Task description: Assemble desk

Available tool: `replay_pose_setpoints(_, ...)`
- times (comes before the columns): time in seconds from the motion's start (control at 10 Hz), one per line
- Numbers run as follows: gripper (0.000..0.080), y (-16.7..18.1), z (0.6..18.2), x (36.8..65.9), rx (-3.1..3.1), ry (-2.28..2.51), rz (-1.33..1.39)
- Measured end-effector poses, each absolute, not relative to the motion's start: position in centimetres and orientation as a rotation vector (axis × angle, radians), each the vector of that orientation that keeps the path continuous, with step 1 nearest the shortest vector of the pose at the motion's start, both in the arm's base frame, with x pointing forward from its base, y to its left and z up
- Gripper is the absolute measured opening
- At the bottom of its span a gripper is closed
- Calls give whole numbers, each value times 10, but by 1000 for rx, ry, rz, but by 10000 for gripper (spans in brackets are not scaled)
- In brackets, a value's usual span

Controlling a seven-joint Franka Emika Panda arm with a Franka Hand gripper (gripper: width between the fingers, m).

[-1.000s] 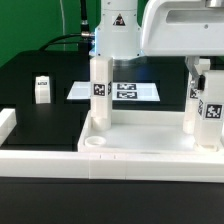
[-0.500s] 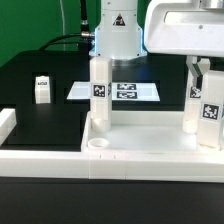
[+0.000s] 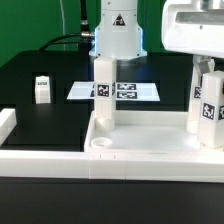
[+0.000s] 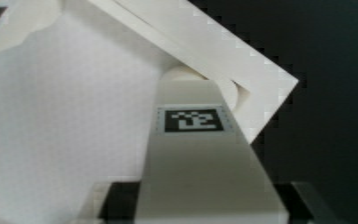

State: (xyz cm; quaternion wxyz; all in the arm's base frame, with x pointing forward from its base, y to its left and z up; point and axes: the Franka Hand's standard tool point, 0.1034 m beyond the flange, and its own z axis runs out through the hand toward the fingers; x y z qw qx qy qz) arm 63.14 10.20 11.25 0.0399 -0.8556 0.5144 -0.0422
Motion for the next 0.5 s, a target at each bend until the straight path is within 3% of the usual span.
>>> replay_pose_setpoints(0.5,299,102,112,631,-2407,1862,-105)
